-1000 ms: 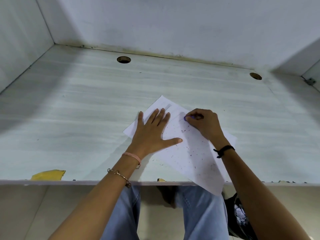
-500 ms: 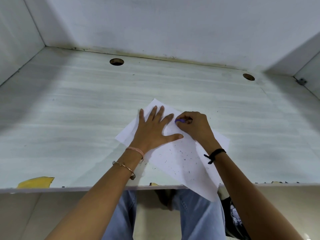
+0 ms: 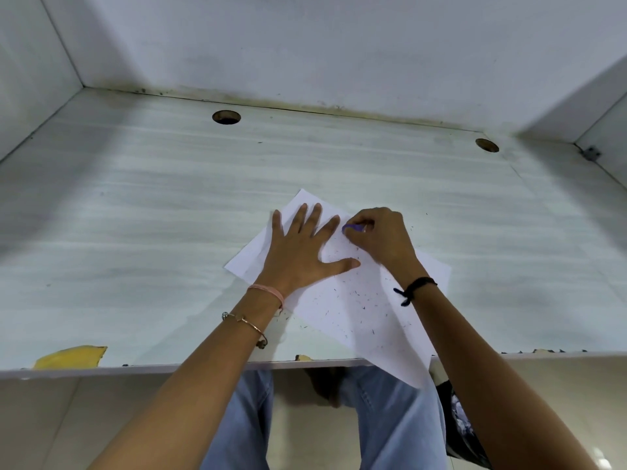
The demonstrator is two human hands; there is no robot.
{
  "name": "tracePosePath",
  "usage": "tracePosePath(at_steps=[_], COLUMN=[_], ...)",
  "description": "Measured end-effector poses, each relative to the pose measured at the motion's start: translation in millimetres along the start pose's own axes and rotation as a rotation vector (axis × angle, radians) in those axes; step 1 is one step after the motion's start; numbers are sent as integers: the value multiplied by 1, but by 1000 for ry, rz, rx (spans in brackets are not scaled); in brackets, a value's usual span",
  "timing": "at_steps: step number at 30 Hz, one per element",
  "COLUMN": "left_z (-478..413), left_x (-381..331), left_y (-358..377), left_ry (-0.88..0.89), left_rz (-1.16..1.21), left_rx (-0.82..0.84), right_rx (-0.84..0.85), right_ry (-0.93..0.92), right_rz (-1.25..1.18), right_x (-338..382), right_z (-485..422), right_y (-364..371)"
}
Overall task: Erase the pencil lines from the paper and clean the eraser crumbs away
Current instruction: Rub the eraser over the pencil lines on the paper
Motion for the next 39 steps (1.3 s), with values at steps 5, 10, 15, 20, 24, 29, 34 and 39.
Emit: tracePosePath(at_steps=[5,10,15,20,24,29,34,39], left_z=[-3,0,0,-2,0,-1,1,1], left_x=[1,-1,0,-1,0,-1,0,0], left_y=[3,-1,-1,0,-1,-1,-2,-3], left_ry=[19,-1,1,8,0,7,-1,-6], left_rz=[-55,1,-14,-48,-3,-51,9,-10], left_rx=[-3,-7,-14,-18,-14,-18,-9,-7], right_rx=[241,48,123,237,113,333,178,205], right_ry=[-78,-16,-25,-56,17,-42,10,9], right_rz=[-42,-21,-32,-61,-22,-63,1,-18], right_x=[19,3,1,7,-6,6,-3,-6], right_z=[13,2,5,8,-2,8,-5,-5], right_y=[19,1,3,11,-2,10,-2,-1])
Point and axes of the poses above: each hand's wrist, its own z-axis away from the middle knuckle, its own y-axis out of the palm, x = y × z, the point moved 6 cm from there along -z, towards the middle knuckle, and after that the axes turned 12 degrees about -y, right-handed, at the moved point
